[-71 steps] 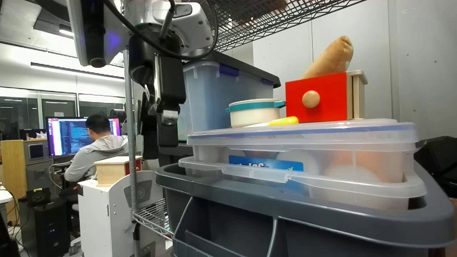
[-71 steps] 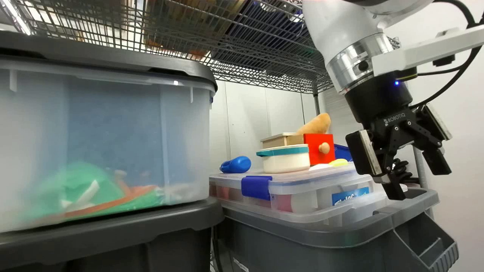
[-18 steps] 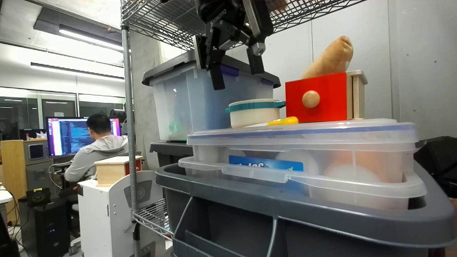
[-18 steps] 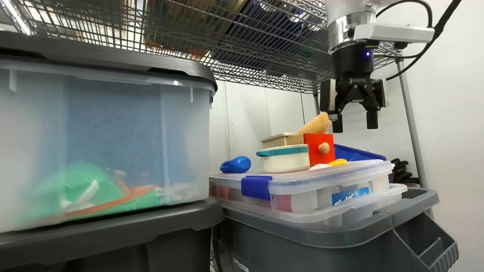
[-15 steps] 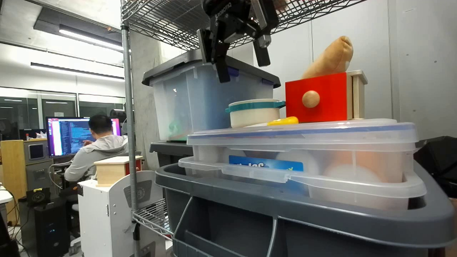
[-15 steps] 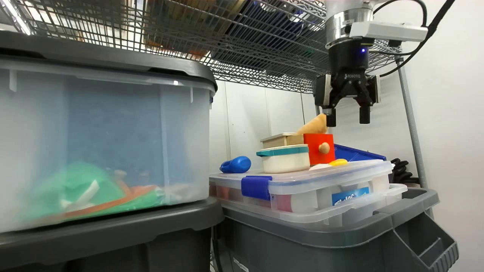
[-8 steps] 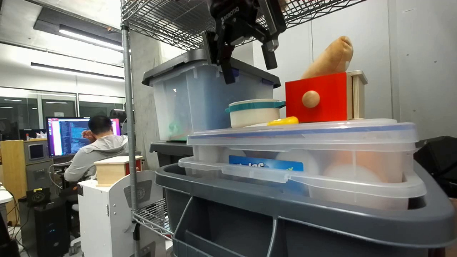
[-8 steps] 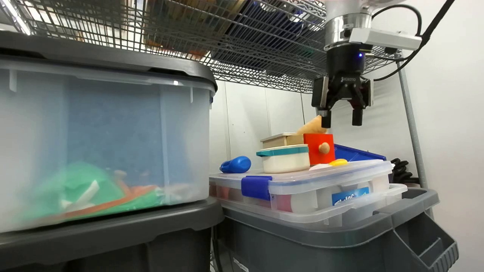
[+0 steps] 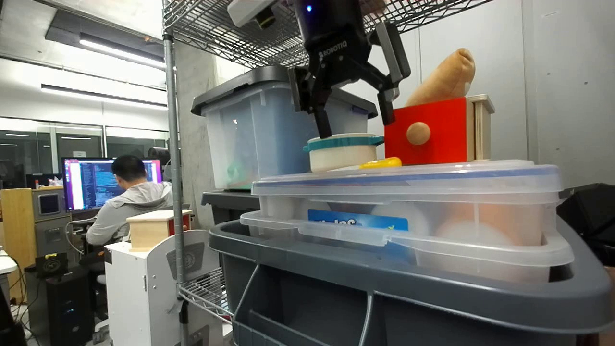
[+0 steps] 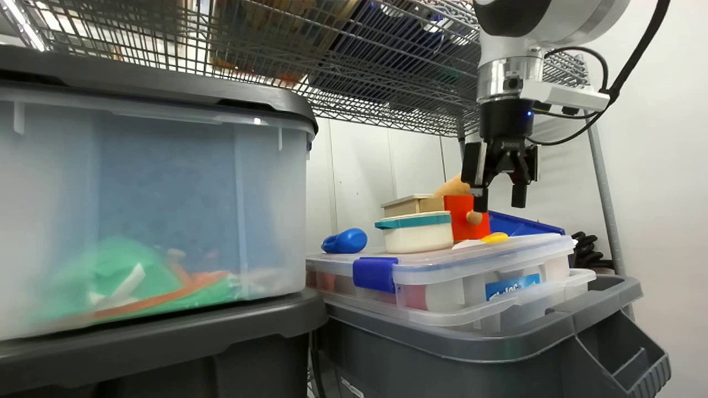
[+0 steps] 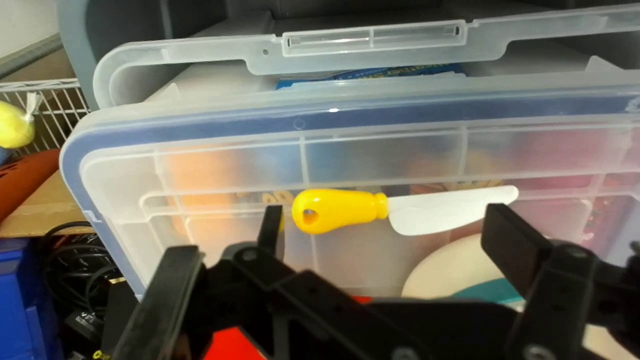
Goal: Put the knife in the dish and then remove the knife from the dish and put it back on the box
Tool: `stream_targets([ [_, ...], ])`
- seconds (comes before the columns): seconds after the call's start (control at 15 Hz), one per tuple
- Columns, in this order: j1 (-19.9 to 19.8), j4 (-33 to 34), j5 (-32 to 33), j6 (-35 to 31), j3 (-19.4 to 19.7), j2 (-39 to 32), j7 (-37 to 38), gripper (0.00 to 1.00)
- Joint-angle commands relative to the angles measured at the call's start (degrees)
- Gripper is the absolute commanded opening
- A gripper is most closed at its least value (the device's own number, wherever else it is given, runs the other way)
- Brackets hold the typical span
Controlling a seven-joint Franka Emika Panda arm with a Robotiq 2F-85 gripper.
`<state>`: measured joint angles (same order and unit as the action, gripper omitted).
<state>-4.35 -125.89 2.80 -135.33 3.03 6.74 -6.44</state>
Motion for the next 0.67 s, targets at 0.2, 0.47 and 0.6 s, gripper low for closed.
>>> stream_targets([
  [0.2, 0.3, 2.3, -1.0, -3.6, 0.7, -6.1, -6.3, 1.00],
  [0.47, 0.1, 3.9, -1.2, -3.9, 0.5, -8.7, -7.6, 1.00],
  [0.6, 0.0, 4.6, -1.3, -3.9, 0.5, -9.4, -8.0, 1.00],
])
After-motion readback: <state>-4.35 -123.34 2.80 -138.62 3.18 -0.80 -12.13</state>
